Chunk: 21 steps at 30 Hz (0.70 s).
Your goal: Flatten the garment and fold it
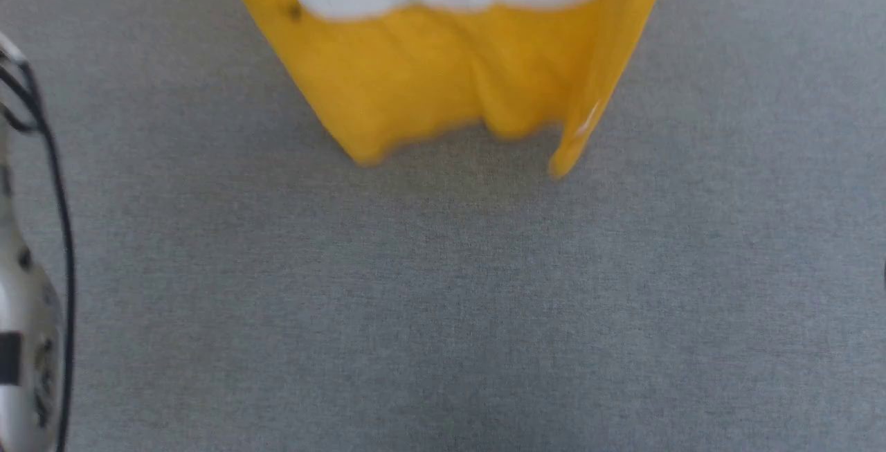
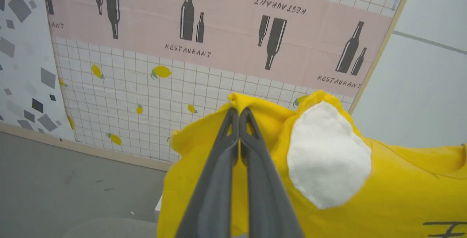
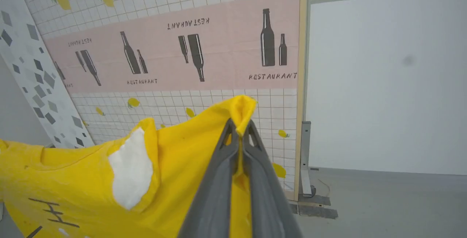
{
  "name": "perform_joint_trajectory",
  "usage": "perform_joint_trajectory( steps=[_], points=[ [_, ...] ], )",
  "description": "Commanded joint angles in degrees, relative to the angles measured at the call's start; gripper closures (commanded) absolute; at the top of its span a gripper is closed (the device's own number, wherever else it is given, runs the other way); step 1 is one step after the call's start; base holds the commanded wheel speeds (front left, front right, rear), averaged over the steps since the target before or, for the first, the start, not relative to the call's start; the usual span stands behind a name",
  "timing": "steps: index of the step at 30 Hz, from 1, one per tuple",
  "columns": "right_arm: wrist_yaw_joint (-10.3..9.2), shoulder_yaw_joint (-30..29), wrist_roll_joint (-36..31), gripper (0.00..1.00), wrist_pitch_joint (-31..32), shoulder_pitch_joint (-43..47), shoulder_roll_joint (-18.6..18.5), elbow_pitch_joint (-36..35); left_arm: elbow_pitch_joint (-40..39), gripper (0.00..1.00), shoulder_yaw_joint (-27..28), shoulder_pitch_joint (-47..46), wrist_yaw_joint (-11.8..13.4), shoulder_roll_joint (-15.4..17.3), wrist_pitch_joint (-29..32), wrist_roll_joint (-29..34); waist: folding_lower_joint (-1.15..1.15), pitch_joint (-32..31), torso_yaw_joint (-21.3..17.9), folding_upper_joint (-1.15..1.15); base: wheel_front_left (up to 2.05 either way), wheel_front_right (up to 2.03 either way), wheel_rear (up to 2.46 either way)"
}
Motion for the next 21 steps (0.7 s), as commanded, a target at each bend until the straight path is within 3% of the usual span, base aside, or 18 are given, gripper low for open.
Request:
perform_joint_trajectory(
  steps=[1, 10, 16, 21],
  points=[
    [0.21, -0.9, -1.1, 1.00, -1.8, -3.2, 0.8, 1.1, 0.7, 1.00, 0.1, -3.0, 0.5, 0.7, -1.3, 1.0, 0.00, 7.7, -2.5, 0.00, 0.00, 0.00, 0.00],
    [0.21, -3.1, -6.4, 1.00, -13.1, -18.1, 2.9, 7.7, 4.1, 1.00, 2.8, -15.8, 0.8, 0.4, -14.7, 1.8, 0.00, 15.8, -3.2, 0.00, 0.00, 0.00, 0.00],
    [0.21, -2.5, -4.5, 1.00, -15.4, -19.0, 2.0, 10.1, 8.1, 1.00, 3.6, -15.9, -2.1, -0.8, -20.0, -0.1, 0.00, 17.9, -1.7, 0.00, 0.00, 0.00, 0.00],
    [0.21, 0.4, 0.3, 1.00, -16.4, -14.8, 0.0, 9.7, 12.0, 1.00, 3.3, -12.9, -5.4, -2.2, -22.9, -1.9, 0.00, 17.1, 0.3, 0.00, 0.00, 0.00, 0.00]
  ],
)
